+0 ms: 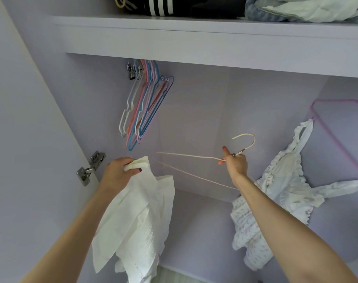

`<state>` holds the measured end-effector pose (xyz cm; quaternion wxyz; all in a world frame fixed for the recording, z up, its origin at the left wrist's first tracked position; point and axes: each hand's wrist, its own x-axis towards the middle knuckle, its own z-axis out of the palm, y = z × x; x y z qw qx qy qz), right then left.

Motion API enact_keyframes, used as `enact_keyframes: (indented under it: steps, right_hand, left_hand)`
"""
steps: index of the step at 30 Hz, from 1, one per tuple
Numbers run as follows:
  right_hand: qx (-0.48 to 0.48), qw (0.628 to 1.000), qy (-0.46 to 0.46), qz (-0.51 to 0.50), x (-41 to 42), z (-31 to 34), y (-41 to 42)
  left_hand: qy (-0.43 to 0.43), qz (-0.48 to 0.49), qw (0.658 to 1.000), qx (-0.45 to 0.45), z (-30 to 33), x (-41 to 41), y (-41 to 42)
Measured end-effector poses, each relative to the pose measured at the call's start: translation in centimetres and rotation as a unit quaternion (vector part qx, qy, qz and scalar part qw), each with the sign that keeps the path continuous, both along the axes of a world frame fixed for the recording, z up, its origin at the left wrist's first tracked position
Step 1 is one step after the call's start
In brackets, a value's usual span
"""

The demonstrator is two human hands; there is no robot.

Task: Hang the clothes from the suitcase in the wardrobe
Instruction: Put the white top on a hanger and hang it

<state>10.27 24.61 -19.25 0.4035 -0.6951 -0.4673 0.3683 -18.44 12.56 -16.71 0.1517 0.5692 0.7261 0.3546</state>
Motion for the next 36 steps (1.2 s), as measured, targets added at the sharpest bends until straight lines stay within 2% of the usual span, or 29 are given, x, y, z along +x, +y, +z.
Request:
enact_keyframes:
  steps: [4, 8, 14, 18, 24, 31, 36]
  right_hand:
    - [0.017, 1.0, 0.006, 0.003, 0.1, 0.1, -0.2]
    - [0.033, 0.999, 0.02, 0.024, -0.6, 0.5, -0.3]
    - [0.088, 0.994, -0.026, 0.064, -1.5, 1.7, -0.3]
    - [0.142, 0.988, -0.031, 0.05, -1.8, 3.2, 0.2]
    - [0.173, 0.984, -0.021, 0.031, -1.4, 4.0, 0.9]
    - [0.165, 0.984, 0.006, 0.06, -2.8, 3.4, 0.3]
    - [0.159, 0.98, 0.023, 0.117, -5.3, 3.3, -0.7]
  left_hand:
    - [0.013, 0.012, 1.0, 0.003, -0.1, -0.3, -0.3]
    - [0.001, -0.018, 1.0, 0.005, 0.0, -0.2, -0.7]
    - [0.009, -0.05, 0.999, 0.016, 0.4, -0.3, -0.8]
    - [0.009, -0.057, 0.998, 0.004, 0.5, -0.5, -0.8]
    - [0.021, -0.047, 0.999, 0.0, 0.1, -0.5, -1.0]
    - [0.009, -0.045, 0.999, -0.002, 0.4, -0.2, -1.1]
    - [0.023, -0.067, 0.997, -0.021, 0.5, 0.8, -0.9]
